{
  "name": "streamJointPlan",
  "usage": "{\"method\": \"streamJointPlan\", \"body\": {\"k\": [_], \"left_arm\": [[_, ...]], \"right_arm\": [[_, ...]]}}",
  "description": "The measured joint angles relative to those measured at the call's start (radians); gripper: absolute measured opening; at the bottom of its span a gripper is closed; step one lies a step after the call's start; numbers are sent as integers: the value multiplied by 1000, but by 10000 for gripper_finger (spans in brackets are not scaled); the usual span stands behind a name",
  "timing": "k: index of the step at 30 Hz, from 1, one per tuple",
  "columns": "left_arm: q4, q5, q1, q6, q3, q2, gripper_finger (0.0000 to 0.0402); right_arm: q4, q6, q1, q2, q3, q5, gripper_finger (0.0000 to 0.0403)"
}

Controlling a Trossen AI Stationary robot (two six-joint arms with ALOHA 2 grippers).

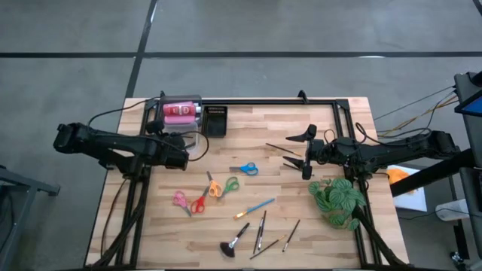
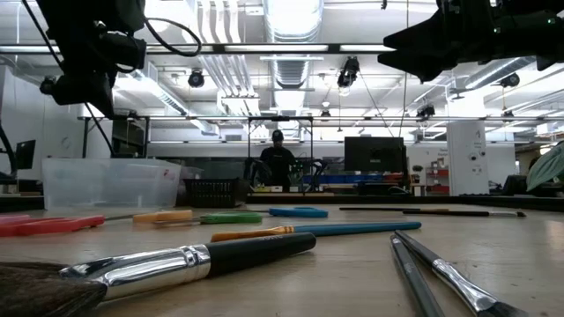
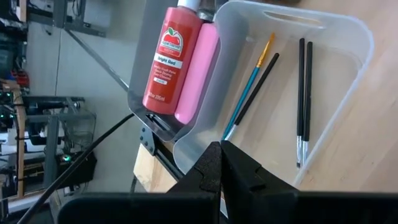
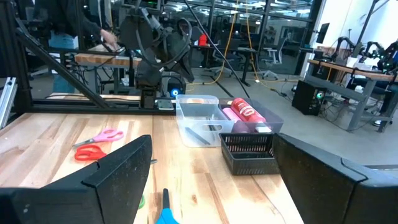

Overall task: Pick & Place Paint Supplies
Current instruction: Put the blue paint brush into the transparent bin

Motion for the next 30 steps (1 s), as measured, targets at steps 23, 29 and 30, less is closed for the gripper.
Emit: {"method": "streamJointPlan", "body": {"k": [23, 29, 30], "left_arm": [[461, 244, -1, 16, 131, 3, 118], [630, 319, -11, -18, 127, 8, 141], [667, 328, -18, -13, 123, 12, 143]], "right_arm": [[0, 0, 0, 0, 0, 0, 331], [0, 0, 0, 0, 0, 0, 331], [0, 0, 0, 0, 0, 0, 331]]}}
